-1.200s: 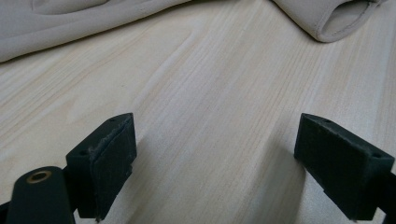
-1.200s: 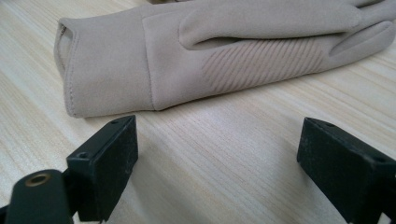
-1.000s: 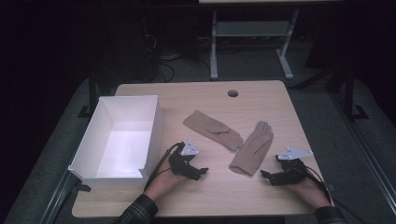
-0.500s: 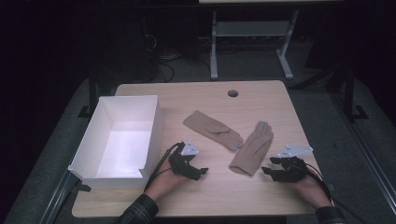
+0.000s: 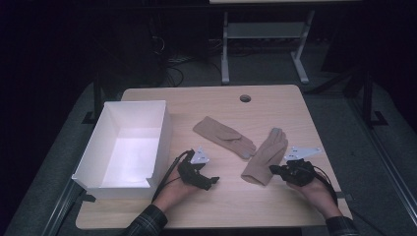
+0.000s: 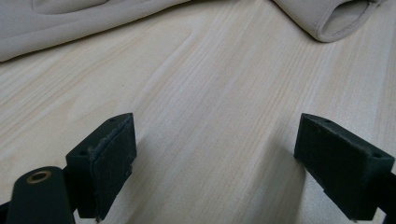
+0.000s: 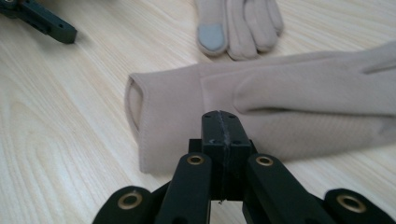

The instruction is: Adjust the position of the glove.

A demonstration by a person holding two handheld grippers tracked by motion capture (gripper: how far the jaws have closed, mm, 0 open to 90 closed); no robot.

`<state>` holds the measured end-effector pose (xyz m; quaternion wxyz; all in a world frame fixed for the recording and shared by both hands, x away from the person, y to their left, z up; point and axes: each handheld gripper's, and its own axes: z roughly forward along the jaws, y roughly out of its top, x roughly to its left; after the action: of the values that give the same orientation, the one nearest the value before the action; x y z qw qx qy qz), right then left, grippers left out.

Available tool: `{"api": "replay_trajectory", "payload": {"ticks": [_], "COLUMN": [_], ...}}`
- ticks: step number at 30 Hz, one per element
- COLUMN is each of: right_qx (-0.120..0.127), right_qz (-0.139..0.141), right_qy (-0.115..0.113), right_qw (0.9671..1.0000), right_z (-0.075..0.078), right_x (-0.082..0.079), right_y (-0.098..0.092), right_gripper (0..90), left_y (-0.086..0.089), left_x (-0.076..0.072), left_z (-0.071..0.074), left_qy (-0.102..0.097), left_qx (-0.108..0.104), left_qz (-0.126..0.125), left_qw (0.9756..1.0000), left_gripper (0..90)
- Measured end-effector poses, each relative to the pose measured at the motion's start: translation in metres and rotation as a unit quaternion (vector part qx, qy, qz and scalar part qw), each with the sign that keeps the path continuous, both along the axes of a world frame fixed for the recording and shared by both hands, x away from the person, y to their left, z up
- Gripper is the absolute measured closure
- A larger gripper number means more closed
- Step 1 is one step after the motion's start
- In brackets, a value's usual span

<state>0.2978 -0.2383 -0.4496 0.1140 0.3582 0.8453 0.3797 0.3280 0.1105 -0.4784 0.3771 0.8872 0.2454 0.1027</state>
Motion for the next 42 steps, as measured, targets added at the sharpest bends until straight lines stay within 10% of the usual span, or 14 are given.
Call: {"api": "replay_trajectory", "payload": {"ticks": [26,42], "right_qx": [-0.004,-0.008], "right_qz": [0.059,0.059], "right_qy": [0.023,0.034], "right_qw": [0.998,0.9977], "right_z": [-0.017,-0.018], "right_x": [0.029,0.02], "right_y": [0.065,0.05], "right_gripper": [90.0,89.9], "left_y": [0.0,0.0], "left_x": [0.0,-0.001], "left_z": [0.0,0.0], "left_qy": [0.001,0.001], "left_qx": [-0.003,-0.003], "left_qz": [0.002,0.002], "left_qw": [1.0,1.0], "left_gripper": [12.2,12.2]}}
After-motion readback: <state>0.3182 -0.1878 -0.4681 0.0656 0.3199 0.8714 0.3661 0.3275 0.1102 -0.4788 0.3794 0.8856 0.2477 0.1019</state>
